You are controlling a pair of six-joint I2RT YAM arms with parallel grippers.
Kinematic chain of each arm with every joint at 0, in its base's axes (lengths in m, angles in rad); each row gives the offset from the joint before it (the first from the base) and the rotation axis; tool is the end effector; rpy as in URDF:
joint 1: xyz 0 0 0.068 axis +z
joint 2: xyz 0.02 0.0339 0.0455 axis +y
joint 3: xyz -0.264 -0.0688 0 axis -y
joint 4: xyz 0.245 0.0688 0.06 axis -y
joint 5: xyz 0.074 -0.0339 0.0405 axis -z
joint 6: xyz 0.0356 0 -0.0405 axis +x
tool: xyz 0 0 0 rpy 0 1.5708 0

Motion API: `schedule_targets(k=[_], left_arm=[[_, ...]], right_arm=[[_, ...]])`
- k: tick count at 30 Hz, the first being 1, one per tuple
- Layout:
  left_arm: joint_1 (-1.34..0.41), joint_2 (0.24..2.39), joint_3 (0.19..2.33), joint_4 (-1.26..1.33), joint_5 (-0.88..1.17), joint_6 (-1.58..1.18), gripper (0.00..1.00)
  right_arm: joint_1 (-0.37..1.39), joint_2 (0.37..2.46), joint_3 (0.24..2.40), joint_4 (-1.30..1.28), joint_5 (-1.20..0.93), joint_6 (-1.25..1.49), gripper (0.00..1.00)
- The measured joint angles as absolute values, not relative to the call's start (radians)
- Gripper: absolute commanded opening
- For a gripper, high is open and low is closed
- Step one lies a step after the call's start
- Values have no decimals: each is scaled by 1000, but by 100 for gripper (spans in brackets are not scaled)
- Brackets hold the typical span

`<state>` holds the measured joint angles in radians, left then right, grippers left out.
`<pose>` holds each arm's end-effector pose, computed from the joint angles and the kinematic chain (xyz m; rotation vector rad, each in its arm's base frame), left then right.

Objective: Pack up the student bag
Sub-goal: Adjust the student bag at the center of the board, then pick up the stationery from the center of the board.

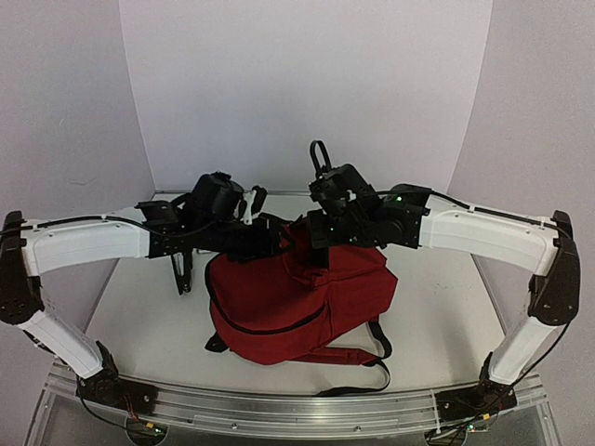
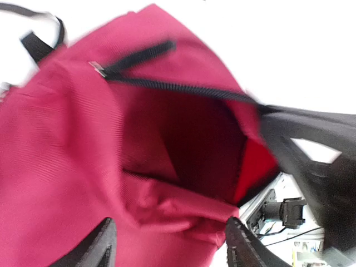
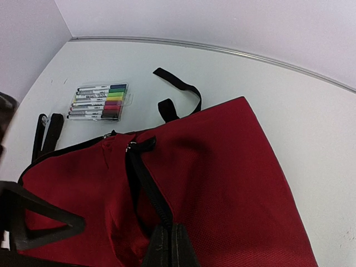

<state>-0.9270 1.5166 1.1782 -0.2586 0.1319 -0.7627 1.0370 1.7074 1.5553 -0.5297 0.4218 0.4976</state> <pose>0.2046 -0.2804 0.2909 0.2783 2.3661 -1.0471 0.2109 0.3282 0.3301 -0.3698 2.1791 0.3882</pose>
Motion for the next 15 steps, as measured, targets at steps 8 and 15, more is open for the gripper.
schedule_targets(k=[8, 15], left_arm=[[-715, 1242, 1081, -475, -7, -766, 99], [-476, 1215, 895, -657, -130, -793, 100]], right_arm=[[1037, 1699, 1546, -525, 424, 507, 0], [1037, 1698, 1543, -523, 420, 516, 0]])
